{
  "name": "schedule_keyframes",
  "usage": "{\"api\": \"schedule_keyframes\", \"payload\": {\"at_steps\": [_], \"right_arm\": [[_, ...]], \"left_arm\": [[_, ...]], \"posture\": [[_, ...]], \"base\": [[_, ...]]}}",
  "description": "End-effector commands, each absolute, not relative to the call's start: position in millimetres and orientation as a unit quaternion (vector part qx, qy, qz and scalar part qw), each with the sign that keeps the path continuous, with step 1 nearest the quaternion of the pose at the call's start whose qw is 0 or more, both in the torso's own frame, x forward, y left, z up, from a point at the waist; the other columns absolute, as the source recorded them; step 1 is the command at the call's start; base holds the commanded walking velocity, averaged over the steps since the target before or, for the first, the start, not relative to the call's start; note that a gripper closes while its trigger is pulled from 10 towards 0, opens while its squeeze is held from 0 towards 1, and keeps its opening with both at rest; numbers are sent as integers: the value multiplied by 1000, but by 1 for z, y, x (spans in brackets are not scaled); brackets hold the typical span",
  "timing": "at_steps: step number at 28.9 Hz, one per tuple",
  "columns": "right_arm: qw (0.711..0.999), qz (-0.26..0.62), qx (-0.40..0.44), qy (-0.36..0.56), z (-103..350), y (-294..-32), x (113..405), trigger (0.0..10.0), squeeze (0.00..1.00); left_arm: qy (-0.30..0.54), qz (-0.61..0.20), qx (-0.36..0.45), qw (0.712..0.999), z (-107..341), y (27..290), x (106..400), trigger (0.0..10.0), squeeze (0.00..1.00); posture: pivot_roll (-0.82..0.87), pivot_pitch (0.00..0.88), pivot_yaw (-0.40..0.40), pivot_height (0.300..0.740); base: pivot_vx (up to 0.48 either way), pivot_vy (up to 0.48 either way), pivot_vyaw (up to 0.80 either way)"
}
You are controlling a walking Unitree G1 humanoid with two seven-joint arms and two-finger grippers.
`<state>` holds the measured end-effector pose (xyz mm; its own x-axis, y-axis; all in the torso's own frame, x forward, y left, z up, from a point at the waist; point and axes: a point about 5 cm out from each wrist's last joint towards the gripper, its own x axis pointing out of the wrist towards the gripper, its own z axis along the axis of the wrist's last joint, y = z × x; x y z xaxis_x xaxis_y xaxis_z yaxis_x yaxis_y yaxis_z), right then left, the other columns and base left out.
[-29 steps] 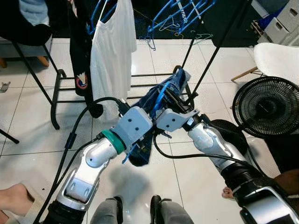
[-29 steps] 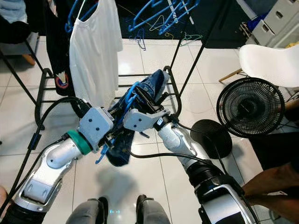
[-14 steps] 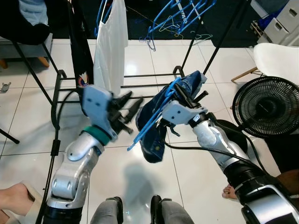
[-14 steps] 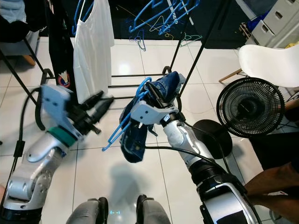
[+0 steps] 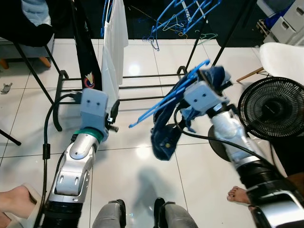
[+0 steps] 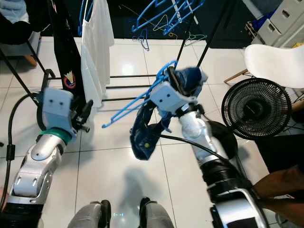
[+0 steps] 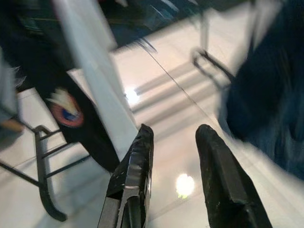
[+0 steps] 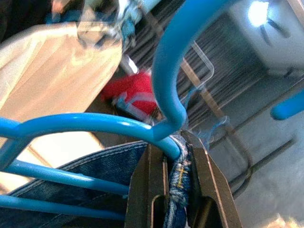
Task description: Hang hanger
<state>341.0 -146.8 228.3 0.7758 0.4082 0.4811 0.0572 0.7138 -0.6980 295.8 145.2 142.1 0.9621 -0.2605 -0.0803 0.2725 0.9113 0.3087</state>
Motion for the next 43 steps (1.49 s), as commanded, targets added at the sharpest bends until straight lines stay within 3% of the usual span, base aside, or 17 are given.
{"api": "schedule_keyframes", "payload": {"at_steps": [1, 3, 5, 13, 14, 20, 27, 28, 36, 43], "right_arm": [[866, 101, -353, -340, 235, -147, 337, 0, 0], [859, 110, -355, -351, 244, -146, 334, 0, 0], [859, 108, -353, -354, 247, -144, 334, 0, 0], [877, 79, -328, -341, 253, -138, 342, 0, 0], [889, 68, -314, -326, 251, -135, 347, 0, 0], [904, 60, -289, -308, 248, -126, 352, 0, 0], [901, 77, -275, -328, 261, -113, 351, 0, 0], [900, 79, -274, -331, 263, -112, 351, 0, 0], [898, 84, -270, -338, 271, -105, 351, 0, 0], [886, 122, -311, -323, 256, -102, 349, 0, 0]], "left_arm": [[31, -161, 165, 973, 134, 136, 292, 10000, 0], [69, -232, 184, 953, 121, 127, 283, 10000, 0], [92, -251, 177, 947, 114, 122, 279, 10000, 0], [137, -241, 115, 954, 105, 108, 280, 10000, 0], [148, -228, 102, 957, 103, 104, 282, 10000, 1000], [161, -195, 100, 962, 100, 98, 292, 10000, 1000], [167, -187, 100, 963, 99, 94, 301, 10000, 1000], [174, -187, 91, 963, 99, 92, 301, 10000, 0], [201, -178, 48, 962, 93, 79, 304, 10000, 0], [177, -171, 62, 967, 91, 91, 304, 10000, 0]], "posture": [[17, 155, -13, 733], [13, 156, -12, 733], [12, 154, -11, 733], [17, 149, -11, 733], [25, 148, -10, 733], [25, 147, -8, 733], [20, 145, -9, 733], [21, 145, -11, 733], [20, 139, -14, 733], [17, 135, -20, 733]], "base": [[0, 0, 0], [0, 0, 0], [0, 0, 0], [0, 0, 0], [0, 0, 0], [0, 0, 0], [0, 0, 0], [0, 0, 0], [0, 0, 0], [0, 0, 0]]}}
